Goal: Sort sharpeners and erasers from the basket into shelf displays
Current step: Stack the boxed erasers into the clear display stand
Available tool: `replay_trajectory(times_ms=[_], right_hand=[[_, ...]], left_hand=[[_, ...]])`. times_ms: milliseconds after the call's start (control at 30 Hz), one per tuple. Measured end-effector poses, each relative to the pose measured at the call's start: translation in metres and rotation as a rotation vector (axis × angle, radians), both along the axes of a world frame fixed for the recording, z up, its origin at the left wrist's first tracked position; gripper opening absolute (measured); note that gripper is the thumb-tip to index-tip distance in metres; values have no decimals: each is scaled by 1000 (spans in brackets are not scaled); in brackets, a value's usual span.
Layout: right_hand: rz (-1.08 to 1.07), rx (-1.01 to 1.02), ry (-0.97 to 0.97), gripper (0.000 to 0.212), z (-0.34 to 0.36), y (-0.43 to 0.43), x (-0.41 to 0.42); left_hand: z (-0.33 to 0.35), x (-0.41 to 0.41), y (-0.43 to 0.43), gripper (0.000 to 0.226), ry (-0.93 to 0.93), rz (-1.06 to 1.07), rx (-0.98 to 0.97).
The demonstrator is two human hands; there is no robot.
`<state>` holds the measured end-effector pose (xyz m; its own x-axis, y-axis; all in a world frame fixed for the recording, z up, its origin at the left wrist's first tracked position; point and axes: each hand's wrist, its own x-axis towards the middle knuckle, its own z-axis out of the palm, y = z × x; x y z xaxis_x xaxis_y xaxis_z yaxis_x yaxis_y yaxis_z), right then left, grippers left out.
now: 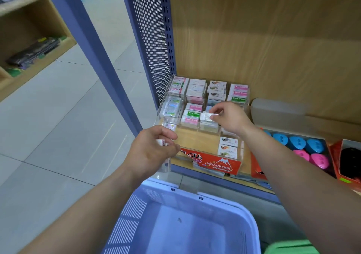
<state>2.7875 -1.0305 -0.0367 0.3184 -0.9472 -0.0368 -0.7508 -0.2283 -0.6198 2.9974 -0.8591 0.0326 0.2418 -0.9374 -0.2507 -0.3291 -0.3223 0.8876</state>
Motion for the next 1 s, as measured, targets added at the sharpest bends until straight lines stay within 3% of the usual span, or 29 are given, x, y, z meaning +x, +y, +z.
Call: replay_trajectory(times_ms=[300,400,500,567,633,733,867,1000], right_hand=[[44,-130,293,22,1,19,-3],[-35,-79,-54,24,23,67,4],[-14,139,-521,7,51,136,29],[-10,307,-685,34,61,169,44],[-43,363,-730,51,63,183,54],[-120,355,-763,52,74,188,55],[-140,365,-731,42,82,188,43],[-159,375,-785,31,81,189,29]], left_hand=[[9,0,3,15,48,36,-29],[13,-1,4,15,86,50,-39],[19,-5,7,17,117,49,-58],[23,-10,10,16,133,50,-87],[28,-14,13,15,169,71,-99],[29,-16,17,14,263,91,-111],[30,-21,22,13,259,31,-144],[31,-29,24,27,303,-77,-97]])
